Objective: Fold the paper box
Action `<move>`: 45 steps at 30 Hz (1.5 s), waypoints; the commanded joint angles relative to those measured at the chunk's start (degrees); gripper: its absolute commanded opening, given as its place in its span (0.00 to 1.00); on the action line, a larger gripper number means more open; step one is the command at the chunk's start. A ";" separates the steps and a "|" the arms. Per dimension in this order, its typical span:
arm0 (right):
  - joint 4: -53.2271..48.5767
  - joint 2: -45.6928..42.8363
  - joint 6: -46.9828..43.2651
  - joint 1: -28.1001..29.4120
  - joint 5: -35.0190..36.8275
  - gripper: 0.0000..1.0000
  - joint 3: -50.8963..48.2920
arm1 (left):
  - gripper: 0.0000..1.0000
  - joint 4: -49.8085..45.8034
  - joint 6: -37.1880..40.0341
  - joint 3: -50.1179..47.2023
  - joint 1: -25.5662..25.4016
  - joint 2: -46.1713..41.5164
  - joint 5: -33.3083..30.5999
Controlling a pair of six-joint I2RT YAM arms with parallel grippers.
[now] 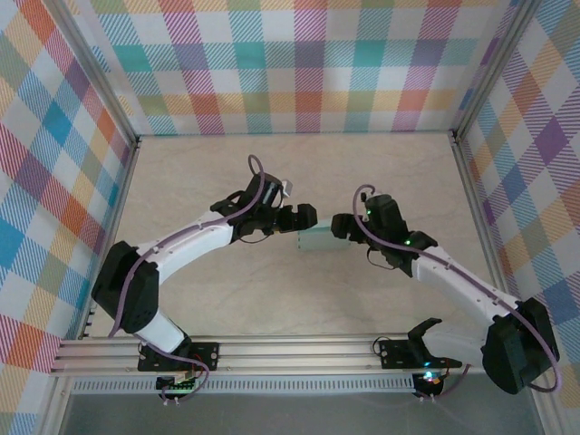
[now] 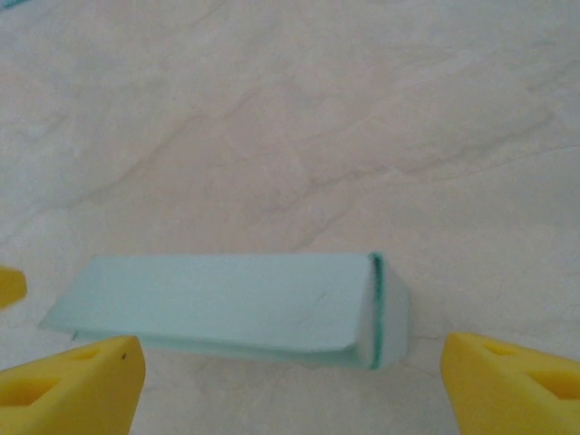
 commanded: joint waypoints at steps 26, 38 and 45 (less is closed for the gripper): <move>11.69 11.08 12.08 -12.23 -25.44 0.39 -7.71 | 0.51 21.45 -11.69 -12.50 2.89 10.13 8.79; 12.60 9.48 11.76 -14.38 -25.63 0.35 -10.62 | 0.59 24.90 -10.99 -17.09 4.99 10.31 10.20; 11.03 8.49 11.38 -14.34 -28.27 0.55 -5.75 | 0.67 19.53 -7.46 -12.53 5.08 8.83 10.68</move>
